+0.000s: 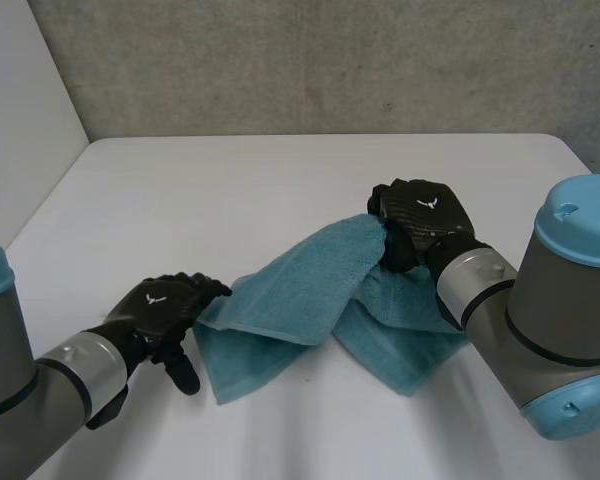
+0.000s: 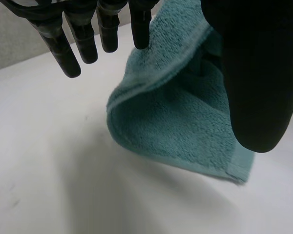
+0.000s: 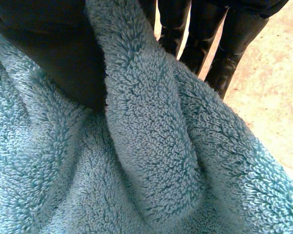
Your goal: Fold the laundry
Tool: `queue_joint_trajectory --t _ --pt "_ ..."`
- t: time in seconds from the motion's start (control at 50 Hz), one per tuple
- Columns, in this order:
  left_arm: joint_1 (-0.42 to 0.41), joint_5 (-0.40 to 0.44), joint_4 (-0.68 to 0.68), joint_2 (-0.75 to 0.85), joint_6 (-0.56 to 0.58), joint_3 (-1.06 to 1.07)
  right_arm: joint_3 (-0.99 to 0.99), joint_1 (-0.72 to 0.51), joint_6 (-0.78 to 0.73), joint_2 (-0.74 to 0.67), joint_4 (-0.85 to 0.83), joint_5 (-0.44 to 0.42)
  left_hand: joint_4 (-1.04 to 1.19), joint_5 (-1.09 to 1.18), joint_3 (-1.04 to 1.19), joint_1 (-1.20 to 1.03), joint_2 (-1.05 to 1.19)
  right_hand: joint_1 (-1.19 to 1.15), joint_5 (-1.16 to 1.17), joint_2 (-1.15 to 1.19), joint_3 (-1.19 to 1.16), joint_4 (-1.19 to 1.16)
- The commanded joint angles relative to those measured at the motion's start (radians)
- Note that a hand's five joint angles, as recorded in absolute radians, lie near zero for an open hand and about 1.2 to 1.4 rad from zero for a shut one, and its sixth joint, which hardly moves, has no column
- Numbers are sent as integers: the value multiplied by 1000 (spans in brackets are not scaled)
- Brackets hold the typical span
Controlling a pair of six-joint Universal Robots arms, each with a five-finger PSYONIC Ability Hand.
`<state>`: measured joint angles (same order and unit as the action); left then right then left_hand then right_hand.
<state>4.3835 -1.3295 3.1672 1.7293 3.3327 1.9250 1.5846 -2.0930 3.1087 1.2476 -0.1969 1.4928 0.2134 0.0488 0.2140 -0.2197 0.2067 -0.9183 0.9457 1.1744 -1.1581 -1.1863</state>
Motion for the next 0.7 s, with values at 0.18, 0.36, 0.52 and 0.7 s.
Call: queue_joint_trajectory --t 0.18,0.36,0.52,0.7 --pt "-21 -11 128 176 -15 -72 20 -2 2 -20 7 -6 -12 -22 -12 18 -5 -478 276 222 -238 -210" --pt "-33 -16 208 260 -15 -133 6 2 56 -19 91 -25 68 58 67 -61 74 -478 276 222 -238 -210" --pt "-90 -52 324 316 -16 -192 -46 71 57 12 299 -169 1182 1173 1182 -1176 1189 -478 276 222 -238 -210" --pt "-125 -137 355 129 -71 -156 -161 215 41 108 491 -232 1183 1173 1182 -1177 1190 -478 276 222 -238 -210"
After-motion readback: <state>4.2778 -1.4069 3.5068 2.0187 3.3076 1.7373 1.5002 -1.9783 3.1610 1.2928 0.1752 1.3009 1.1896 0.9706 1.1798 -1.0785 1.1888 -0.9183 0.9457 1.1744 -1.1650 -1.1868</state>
